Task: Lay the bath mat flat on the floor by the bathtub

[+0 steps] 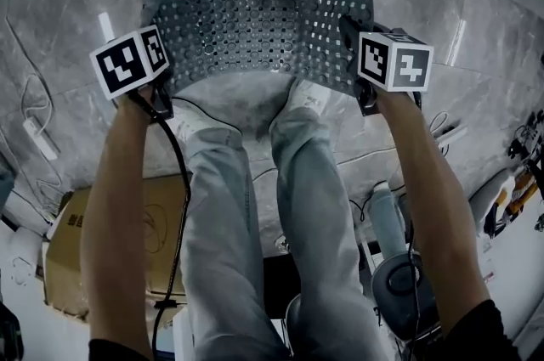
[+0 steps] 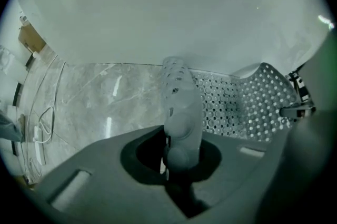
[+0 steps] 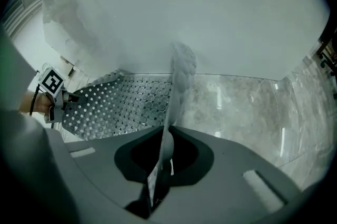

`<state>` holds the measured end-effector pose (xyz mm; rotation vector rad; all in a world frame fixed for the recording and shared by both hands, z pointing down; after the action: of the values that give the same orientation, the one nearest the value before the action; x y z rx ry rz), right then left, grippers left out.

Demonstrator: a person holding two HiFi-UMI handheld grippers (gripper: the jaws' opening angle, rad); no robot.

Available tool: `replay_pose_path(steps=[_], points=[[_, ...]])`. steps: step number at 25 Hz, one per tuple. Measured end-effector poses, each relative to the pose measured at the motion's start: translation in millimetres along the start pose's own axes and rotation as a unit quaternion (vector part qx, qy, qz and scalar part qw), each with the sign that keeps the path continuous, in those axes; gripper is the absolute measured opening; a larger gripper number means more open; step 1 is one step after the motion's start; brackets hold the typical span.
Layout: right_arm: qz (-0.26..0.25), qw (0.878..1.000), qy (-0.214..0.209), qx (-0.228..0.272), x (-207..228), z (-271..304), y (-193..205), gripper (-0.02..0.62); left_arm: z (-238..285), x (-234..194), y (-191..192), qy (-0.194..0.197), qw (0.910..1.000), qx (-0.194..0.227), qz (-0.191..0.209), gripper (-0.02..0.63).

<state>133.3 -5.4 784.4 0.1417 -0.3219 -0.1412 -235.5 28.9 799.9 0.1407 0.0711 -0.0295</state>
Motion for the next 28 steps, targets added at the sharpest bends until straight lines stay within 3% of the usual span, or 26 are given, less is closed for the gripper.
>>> replay_pose_path(steps=[4, 8, 11, 17, 22, 25, 28], points=[[0.002, 0.999, 0.040, -0.005, 18, 14, 6, 0.025, 17, -14, 9, -0.026, 0.9992, -0.020, 0.022, 0.028], [0.026, 0.997, 0.073, -0.007, 35, 27, 13, 0.025, 30, -30, 18, -0.036, 0.9989, -0.031, 0.001, 0.028], [0.033, 0.995, 0.089, -0.008, 47, 34, 18, 0.025, 39, -39, 23, -0.044, 0.9982, -0.038, 0.011, 0.028], [0.048, 0.991, 0.124, -0.024, 74, 50, 23, 0.028, 56, -62, 26, -0.033, 0.9977, -0.050, -0.030, 0.041], [0.038, 0.987, 0.156, -0.027, 92, 61, 31, 0.030, 70, -75, 39, -0.029, 0.9981, -0.042, -0.033, 0.074], [0.050, 0.984, 0.169, -0.026, 100, 67, 33, 0.068, 72, -87, 45, -0.044, 0.9972, -0.046, -0.040, 0.107], [0.061, 0.979, 0.193, -0.036, 113, 63, 37, 0.155, 69, -97, 57, -0.069, 0.9950, -0.055, -0.046, 0.112]])
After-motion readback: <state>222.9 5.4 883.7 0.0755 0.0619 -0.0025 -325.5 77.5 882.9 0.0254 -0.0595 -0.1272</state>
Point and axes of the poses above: the fingertips, and each gripper's own axes: z forward along the fingers, x to its right, y out of its underside, the point moved 4 cm from there along -z, backward along the fingers, and after that the axes turned 6 degrees about z, right-handed, at the moved point
